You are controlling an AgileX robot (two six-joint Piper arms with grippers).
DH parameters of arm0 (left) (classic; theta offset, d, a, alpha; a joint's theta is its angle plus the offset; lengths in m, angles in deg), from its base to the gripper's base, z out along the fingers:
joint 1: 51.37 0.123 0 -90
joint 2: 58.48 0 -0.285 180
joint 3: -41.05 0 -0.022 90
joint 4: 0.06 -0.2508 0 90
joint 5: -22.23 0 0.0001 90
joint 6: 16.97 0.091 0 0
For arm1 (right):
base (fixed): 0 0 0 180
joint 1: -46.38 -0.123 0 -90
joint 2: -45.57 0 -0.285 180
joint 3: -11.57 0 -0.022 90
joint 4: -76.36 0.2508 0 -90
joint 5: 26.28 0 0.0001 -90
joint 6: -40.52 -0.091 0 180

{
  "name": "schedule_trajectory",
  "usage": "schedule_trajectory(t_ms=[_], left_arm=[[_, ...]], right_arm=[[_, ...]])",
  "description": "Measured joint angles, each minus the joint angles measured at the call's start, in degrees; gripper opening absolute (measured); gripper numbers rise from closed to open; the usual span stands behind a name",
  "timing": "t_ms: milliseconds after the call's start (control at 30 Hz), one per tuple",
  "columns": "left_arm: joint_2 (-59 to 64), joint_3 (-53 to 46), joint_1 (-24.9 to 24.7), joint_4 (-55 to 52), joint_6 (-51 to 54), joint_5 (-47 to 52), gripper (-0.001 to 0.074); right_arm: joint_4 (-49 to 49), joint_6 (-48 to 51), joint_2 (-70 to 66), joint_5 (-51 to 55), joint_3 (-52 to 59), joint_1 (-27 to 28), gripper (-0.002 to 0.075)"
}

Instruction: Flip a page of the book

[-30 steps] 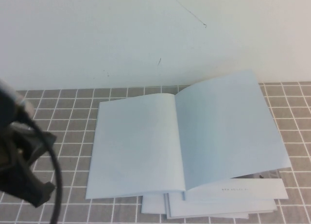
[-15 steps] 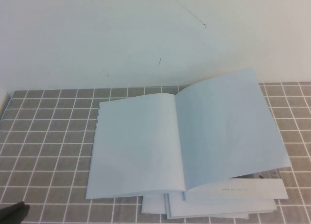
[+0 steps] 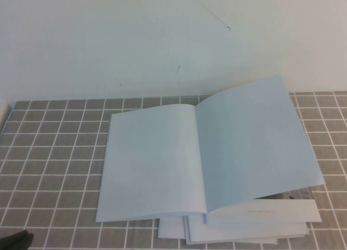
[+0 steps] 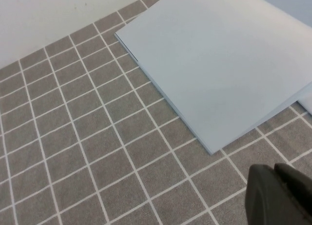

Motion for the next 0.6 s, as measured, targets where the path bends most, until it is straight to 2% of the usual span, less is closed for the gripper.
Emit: schedule_trajectory(t_ms=[600], left_arm=[[-0.8, -0.9, 0.0, -0.3, -0.2, -0.9, -0.0003]], right_arm=[[0.0, -0.1, 0.0, 0.0, 0.0, 0.0, -0.0001]])
